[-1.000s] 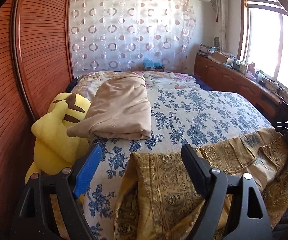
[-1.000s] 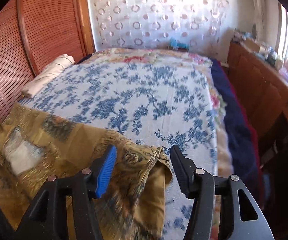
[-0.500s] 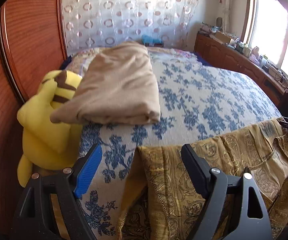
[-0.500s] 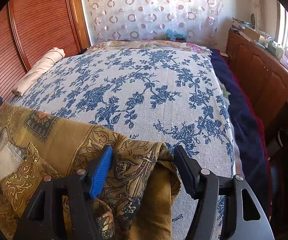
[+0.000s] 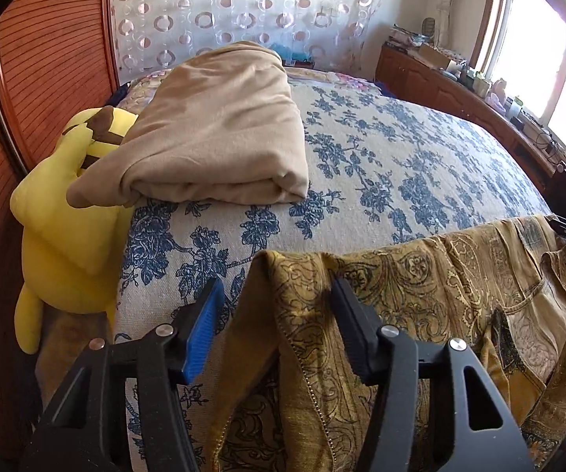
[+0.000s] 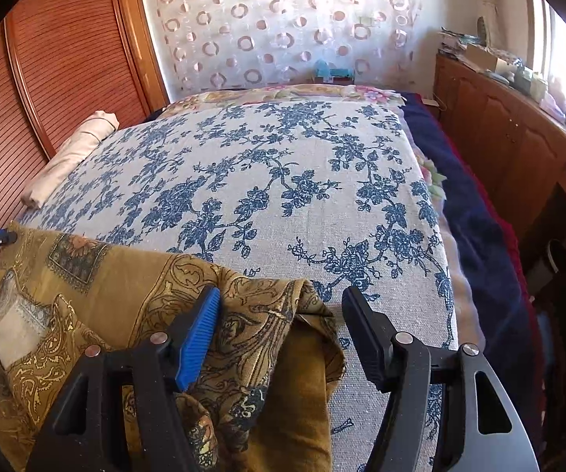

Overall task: Fold small clothes
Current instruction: 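Move both grippers to the new folded edge and grasp it, then lift the folded edge with both grippers and fold it over the garment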

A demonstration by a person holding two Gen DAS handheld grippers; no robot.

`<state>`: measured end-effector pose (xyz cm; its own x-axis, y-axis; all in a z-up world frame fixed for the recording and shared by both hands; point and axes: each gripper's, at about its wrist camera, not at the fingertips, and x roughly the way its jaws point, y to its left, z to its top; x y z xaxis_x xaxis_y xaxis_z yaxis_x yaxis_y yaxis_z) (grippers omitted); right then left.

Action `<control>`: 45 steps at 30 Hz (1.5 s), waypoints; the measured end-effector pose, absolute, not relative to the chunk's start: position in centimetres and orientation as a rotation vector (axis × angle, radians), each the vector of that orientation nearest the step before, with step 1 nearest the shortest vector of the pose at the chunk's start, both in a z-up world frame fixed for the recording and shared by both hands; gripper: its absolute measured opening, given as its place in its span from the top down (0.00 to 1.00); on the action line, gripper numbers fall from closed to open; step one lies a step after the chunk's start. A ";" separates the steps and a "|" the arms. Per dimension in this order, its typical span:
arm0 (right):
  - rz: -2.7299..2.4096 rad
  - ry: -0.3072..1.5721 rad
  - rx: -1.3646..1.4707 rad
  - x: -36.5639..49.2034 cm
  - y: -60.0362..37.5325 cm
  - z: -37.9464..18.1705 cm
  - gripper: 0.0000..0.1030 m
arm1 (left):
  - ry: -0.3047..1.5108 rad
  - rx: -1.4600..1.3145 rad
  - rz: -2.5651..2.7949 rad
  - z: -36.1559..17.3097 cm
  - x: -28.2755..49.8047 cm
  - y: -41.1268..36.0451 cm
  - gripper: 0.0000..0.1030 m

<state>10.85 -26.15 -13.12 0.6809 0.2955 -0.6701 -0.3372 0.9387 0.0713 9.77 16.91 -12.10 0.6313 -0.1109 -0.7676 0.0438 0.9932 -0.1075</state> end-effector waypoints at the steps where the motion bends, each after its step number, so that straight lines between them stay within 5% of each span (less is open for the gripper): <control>1: 0.352 0.741 -0.067 10.8 -26.1 -13.1 0.36 | 0.884 -0.080 -0.089 -12.1 9.8 16.9 0.44; 8: 0.351 0.746 -0.108 10.8 -25.3 -13.2 0.40 | 0.869 -0.091 -0.139 -11.6 9.4 16.5 0.82; 11: 0.393 0.752 -0.130 10.6 -24.8 -13.1 0.63 | 0.849 -0.103 -0.144 -10.9 9.0 16.4 0.89; 13: 0.451 0.772 -0.127 10.4 -24.5 -13.0 0.88 | 0.819 -0.105 -0.139 -10.1 8.4 16.3 0.90; 34: 0.468 0.270 -0.104 -4.6 -29.3 5.9 0.92 | 0.231 -0.093 -0.216 10.0 -2.8 14.4 0.93; 45: 0.388 0.159 -0.230 -0.3 -27.0 13.9 0.92 | 0.195 -0.018 -0.113 14.8 7.6 16.5 0.93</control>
